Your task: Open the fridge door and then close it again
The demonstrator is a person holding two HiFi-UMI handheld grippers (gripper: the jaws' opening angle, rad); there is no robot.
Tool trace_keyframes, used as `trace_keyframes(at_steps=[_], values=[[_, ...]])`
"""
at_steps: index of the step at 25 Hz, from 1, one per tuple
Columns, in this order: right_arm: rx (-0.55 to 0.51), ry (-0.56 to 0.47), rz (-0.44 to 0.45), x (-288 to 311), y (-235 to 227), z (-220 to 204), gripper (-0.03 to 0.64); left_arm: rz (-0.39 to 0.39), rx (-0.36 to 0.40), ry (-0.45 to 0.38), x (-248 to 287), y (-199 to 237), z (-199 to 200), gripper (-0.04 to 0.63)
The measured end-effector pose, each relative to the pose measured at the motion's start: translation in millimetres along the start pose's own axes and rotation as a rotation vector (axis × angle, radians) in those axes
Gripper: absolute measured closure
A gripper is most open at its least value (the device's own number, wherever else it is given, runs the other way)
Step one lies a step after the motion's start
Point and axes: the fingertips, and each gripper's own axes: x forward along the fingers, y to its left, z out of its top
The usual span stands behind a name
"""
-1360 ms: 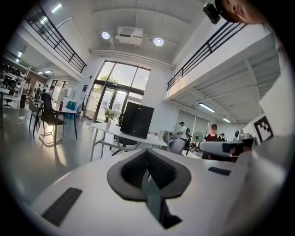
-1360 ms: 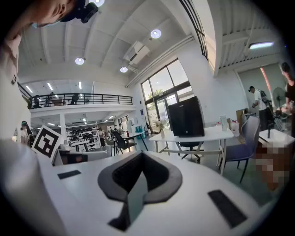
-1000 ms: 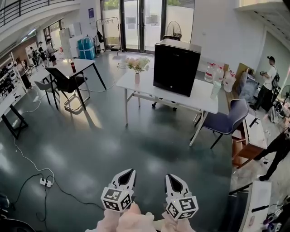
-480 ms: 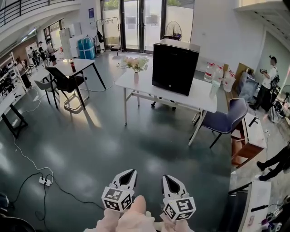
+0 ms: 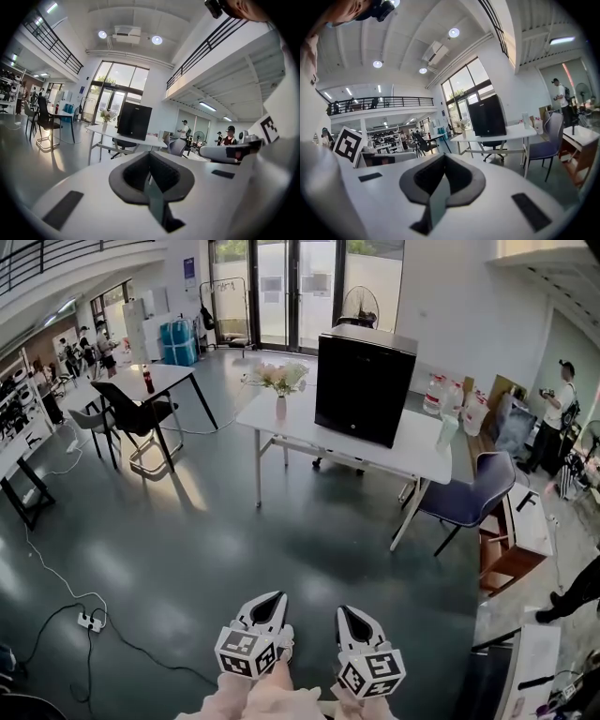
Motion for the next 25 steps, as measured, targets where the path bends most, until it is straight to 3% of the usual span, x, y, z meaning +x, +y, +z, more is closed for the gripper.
trace_keyframes(at_steps=[25], values=[[0.001, 0.049, -0.043, 163.8, -72.3, 48.4, 0.609, 0.031, -0.031, -0.001, 129.3, 104.0, 63.9, 0.584]])
